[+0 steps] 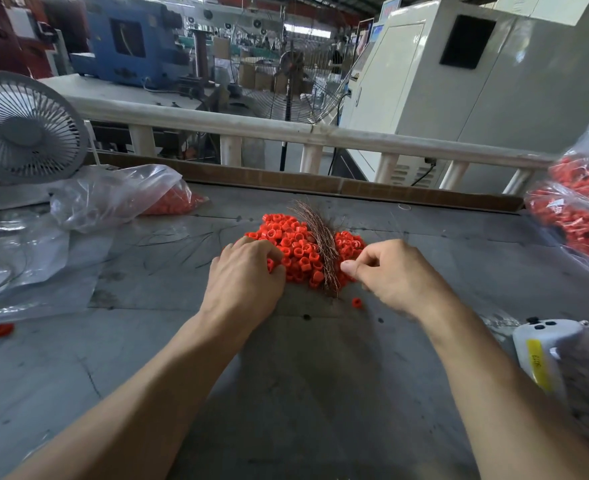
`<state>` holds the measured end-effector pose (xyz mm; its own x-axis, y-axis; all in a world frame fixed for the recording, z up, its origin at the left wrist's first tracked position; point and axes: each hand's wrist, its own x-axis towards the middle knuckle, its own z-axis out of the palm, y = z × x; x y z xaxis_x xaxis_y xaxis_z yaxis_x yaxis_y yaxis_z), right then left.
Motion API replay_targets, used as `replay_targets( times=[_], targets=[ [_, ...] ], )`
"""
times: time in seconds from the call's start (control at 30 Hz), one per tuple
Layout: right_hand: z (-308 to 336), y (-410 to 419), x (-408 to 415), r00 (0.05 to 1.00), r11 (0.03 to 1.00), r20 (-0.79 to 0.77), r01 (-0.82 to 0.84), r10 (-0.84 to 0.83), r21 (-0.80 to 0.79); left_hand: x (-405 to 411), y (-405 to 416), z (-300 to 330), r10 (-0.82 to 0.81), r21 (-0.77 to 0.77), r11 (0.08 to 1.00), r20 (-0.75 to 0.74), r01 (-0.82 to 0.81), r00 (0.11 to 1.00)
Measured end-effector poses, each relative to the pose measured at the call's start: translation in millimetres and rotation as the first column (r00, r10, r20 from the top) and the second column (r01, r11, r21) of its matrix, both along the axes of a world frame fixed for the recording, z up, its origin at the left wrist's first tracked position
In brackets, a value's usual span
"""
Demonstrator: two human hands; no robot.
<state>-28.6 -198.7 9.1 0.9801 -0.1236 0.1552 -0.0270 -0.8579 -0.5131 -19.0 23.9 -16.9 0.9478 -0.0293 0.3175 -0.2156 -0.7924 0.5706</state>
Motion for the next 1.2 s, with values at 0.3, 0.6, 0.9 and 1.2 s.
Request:
replay_targets(
  times=[0.3,0.6,0.9,1.2],
  targets=[
    [-6,13,0,0.987,0.999,-0.154,-0.045,0.041,-0.028,-20,-28,5,-0.336,0.216,0.92,0.001,0.328,0.942],
    [-12,15,3,0.997,0.985,-0.055,-0.038,0.048,0.168,-21,-27,10,-0.505,0.218,0.849,0.071,0.481,0.86],
    [-5,21,-7,0.984,0.988,0.177,-0.042,0.016,0.145,-16,-16,14,-0.365,-0.323,0.854,0.185,0.407,0.912],
    [2,44,-17,0.894,0.869,0.281,-0.421,0.349,0.26,-10,-5,28,-0.384,-0.95,0.285,0.012,0.131,0.923]
  ],
)
